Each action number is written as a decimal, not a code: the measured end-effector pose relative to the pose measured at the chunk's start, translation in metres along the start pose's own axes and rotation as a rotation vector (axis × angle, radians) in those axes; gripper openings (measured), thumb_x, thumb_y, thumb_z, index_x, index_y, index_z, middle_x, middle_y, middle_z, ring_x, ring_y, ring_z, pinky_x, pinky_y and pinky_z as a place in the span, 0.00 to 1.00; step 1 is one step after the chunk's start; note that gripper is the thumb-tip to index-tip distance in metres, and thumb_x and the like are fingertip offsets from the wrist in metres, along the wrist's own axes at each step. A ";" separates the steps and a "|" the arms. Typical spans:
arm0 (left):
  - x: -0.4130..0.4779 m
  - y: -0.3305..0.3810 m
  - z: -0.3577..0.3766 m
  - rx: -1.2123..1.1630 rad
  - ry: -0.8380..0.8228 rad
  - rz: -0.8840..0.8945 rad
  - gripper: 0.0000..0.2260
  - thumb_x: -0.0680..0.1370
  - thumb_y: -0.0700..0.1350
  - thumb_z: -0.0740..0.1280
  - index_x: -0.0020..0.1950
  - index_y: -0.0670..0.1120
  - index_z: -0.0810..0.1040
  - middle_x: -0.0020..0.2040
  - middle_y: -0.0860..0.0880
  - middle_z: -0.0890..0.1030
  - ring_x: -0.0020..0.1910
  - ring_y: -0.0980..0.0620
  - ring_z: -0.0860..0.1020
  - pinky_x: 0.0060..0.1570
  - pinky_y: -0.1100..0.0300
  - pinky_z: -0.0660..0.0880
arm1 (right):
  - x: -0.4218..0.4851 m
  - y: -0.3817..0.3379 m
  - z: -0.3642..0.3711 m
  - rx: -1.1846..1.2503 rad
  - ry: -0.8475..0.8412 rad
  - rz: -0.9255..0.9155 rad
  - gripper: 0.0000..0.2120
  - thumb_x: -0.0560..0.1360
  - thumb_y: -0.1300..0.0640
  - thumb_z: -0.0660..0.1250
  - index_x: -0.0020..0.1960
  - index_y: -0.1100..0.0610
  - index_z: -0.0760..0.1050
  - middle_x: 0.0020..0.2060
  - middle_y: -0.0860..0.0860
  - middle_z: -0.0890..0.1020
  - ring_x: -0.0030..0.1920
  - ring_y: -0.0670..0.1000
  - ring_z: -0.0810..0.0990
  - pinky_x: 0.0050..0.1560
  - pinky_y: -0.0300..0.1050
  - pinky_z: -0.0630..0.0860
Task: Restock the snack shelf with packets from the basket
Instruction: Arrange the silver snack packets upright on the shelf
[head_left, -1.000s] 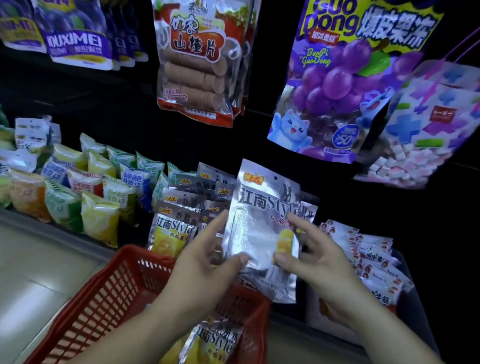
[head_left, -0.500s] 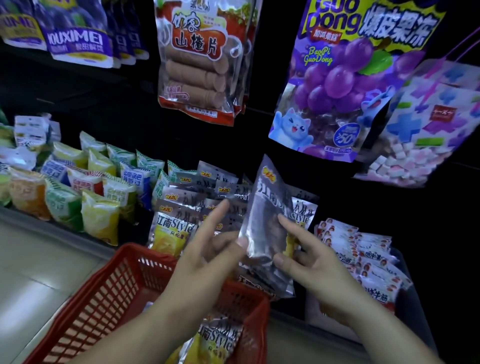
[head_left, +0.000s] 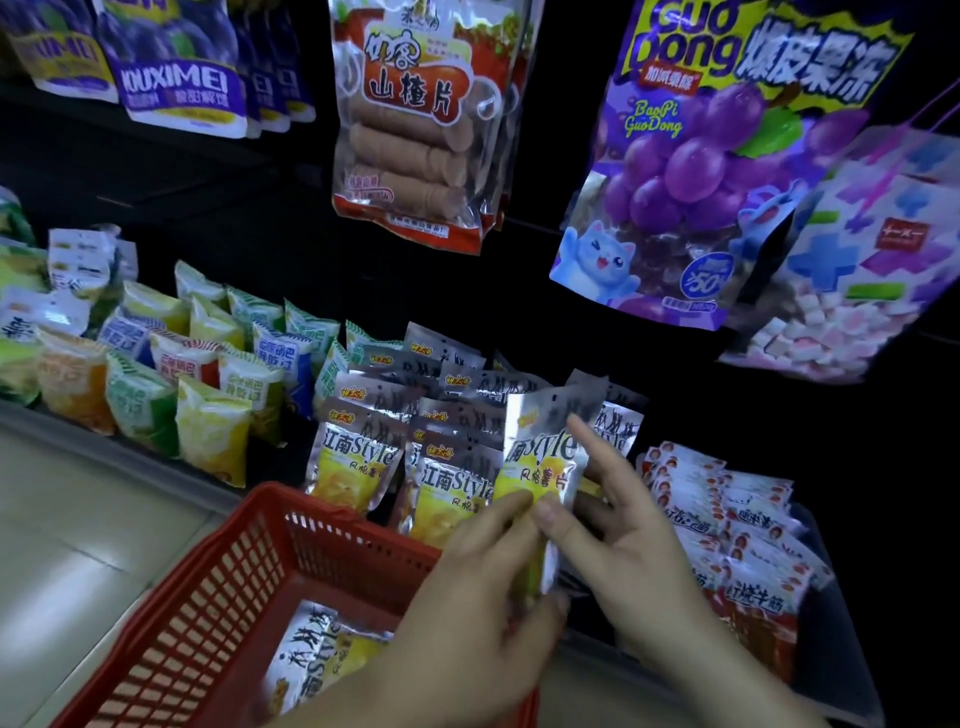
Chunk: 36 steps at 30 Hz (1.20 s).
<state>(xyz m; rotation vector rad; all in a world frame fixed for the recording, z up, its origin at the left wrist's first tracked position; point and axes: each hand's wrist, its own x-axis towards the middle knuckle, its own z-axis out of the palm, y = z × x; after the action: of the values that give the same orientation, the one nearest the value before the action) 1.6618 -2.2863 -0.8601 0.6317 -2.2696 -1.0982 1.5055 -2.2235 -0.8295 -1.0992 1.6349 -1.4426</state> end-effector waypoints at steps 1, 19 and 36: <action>0.001 -0.002 0.001 -0.019 -0.038 0.013 0.30 0.78 0.54 0.69 0.77 0.71 0.62 0.78 0.67 0.61 0.78 0.63 0.60 0.74 0.62 0.64 | 0.001 0.000 -0.002 -0.037 0.014 0.000 0.28 0.75 0.48 0.72 0.69 0.26 0.69 0.67 0.37 0.75 0.64 0.47 0.79 0.62 0.52 0.80; 0.080 -0.020 0.009 -0.346 0.070 -0.232 0.17 0.79 0.39 0.72 0.56 0.63 0.78 0.37 0.56 0.73 0.31 0.55 0.69 0.29 0.62 0.68 | 0.029 -0.010 -0.079 -0.402 0.214 0.085 0.41 0.67 0.49 0.83 0.75 0.39 0.69 0.64 0.39 0.77 0.60 0.36 0.77 0.56 0.42 0.78; 0.131 -0.123 0.066 -0.278 -0.366 -0.544 0.09 0.80 0.38 0.71 0.59 0.44 0.80 0.54 0.49 0.78 0.50 0.56 0.79 0.45 0.57 0.77 | 0.122 0.141 -0.102 -0.683 -0.016 0.313 0.11 0.81 0.59 0.68 0.45 0.46 0.69 0.42 0.50 0.79 0.43 0.56 0.79 0.44 0.53 0.77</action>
<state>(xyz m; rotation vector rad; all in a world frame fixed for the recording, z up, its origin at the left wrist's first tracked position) 1.5429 -2.3985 -0.9608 1.0337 -2.2251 -1.8855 1.3433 -2.2893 -0.9488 -1.1221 2.2451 -0.6763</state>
